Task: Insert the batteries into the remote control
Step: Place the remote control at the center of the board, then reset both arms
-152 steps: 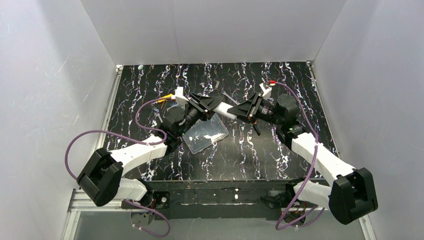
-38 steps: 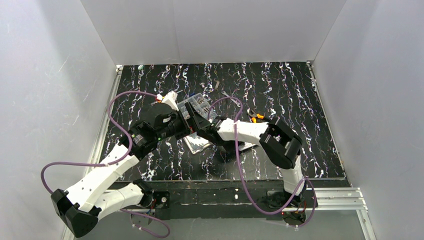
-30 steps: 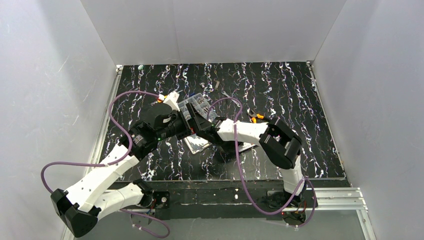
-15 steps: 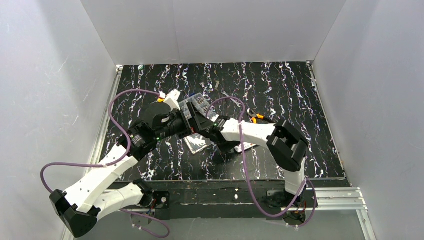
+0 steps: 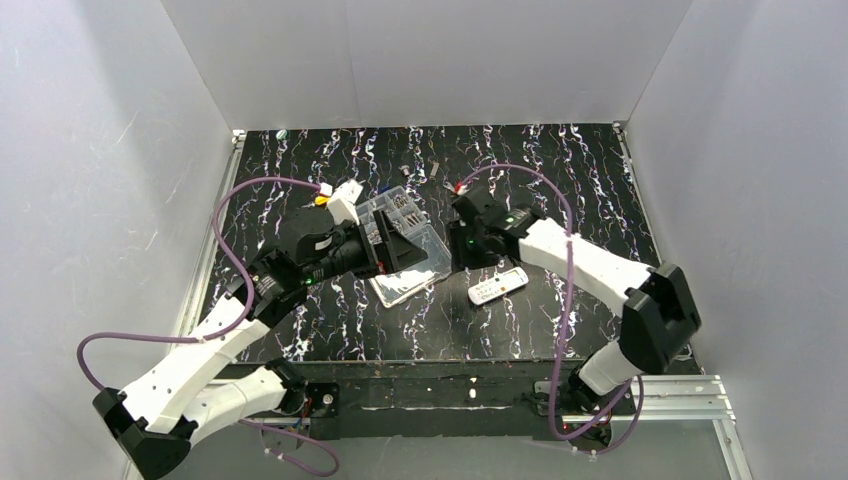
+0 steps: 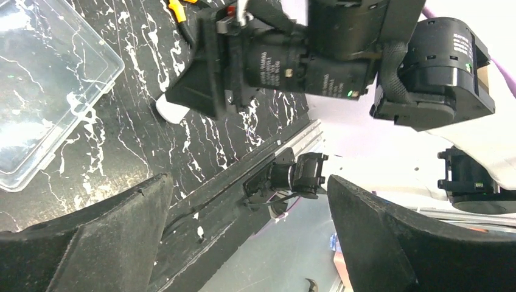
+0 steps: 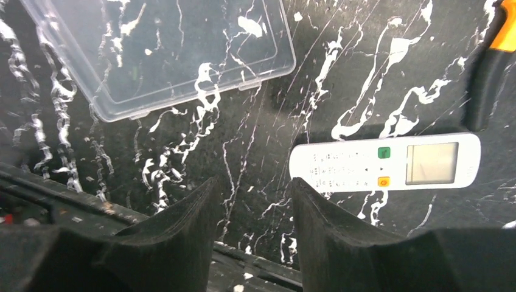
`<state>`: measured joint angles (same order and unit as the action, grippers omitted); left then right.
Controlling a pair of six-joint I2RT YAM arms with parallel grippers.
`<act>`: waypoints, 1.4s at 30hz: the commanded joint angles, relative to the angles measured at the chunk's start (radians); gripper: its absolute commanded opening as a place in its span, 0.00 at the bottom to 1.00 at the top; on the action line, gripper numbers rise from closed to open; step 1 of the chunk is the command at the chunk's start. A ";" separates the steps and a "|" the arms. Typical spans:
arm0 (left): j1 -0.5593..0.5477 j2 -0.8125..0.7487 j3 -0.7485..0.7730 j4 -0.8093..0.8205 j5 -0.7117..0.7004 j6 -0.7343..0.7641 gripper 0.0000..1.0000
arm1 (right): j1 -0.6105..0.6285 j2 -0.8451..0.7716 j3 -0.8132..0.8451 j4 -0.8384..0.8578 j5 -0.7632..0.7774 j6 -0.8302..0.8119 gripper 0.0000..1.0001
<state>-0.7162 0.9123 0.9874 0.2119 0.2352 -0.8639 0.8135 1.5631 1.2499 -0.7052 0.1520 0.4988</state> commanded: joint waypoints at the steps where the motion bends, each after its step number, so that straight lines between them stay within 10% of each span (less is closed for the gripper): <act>1: -0.002 -0.033 -0.012 -0.031 -0.020 0.044 1.00 | -0.100 -0.141 -0.111 0.165 -0.242 0.052 0.55; 21: 0.164 -0.189 -0.184 -0.720 -0.369 0.056 1.00 | -0.680 -0.823 -0.638 0.390 -0.332 0.098 0.55; 42: 0.301 -0.235 -0.224 -0.771 -0.630 0.246 1.00 | -0.695 -1.155 -0.941 0.565 0.029 0.372 0.82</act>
<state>-0.4206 0.6846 0.7509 -0.4992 -0.3222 -0.6346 0.1234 0.4503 0.3336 -0.2428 0.0807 0.7853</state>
